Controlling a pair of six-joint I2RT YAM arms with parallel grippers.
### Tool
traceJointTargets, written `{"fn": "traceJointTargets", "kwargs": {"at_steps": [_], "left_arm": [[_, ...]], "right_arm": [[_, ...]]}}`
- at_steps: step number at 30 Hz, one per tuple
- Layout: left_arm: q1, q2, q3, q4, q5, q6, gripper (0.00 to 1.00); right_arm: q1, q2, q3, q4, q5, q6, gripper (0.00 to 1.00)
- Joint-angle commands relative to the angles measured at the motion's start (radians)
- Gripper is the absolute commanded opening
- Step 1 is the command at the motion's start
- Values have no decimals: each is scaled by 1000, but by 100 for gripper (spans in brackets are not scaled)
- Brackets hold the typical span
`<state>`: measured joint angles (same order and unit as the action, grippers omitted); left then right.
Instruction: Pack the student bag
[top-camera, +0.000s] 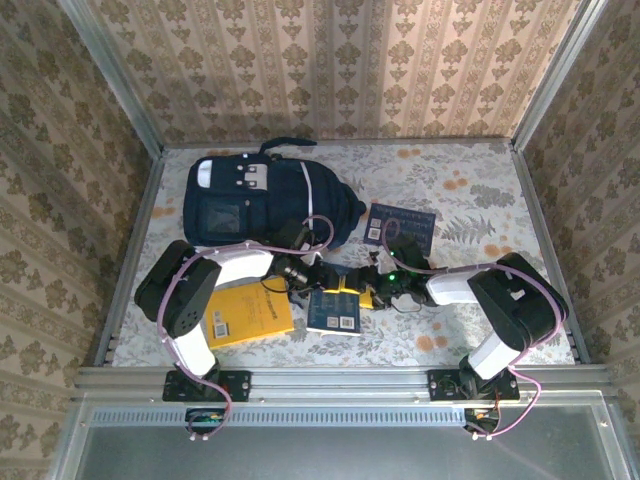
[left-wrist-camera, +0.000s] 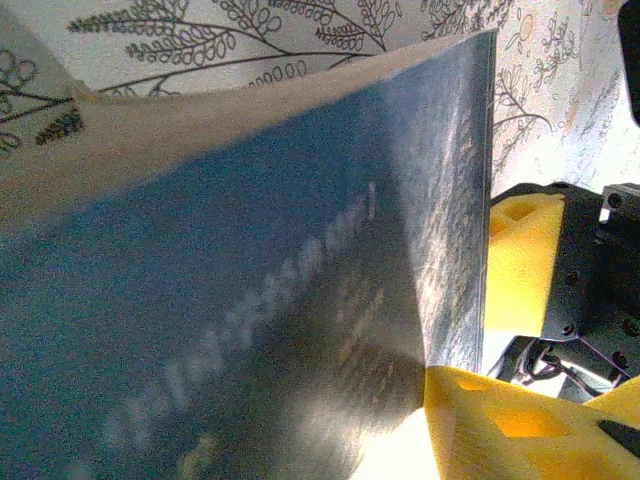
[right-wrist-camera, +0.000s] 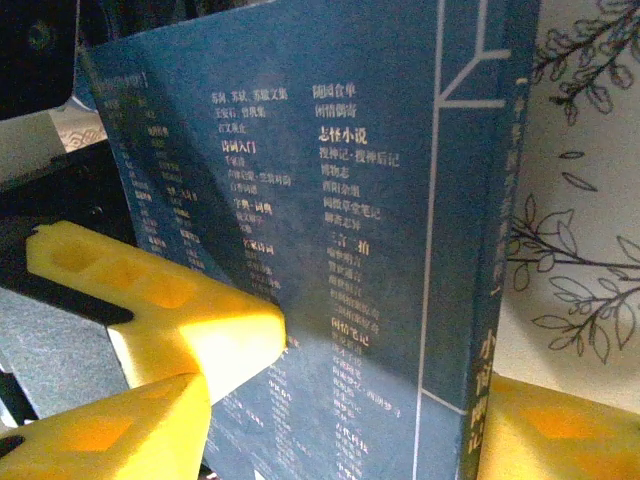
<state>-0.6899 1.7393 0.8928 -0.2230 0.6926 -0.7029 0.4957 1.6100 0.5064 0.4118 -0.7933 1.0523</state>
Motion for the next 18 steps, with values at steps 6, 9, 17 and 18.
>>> {"fn": "traceJointTargets", "kwargs": {"at_steps": [6,9,17,18], "left_arm": [[-6,-32,-12,102,87,-33,51],[-6,-30,-18,111,90,-44,51],[4,-44,-29,105,78,-52,55],[4,-44,-29,103,77,-53,57]], "right_arm": [[-6,-39,-47,174,-32,77,45],[-6,-41,-48,199,-26,95,35],[-35,-106,-80,208,-1,107,15],[-42,-123,-87,205,4,109,12]]}}
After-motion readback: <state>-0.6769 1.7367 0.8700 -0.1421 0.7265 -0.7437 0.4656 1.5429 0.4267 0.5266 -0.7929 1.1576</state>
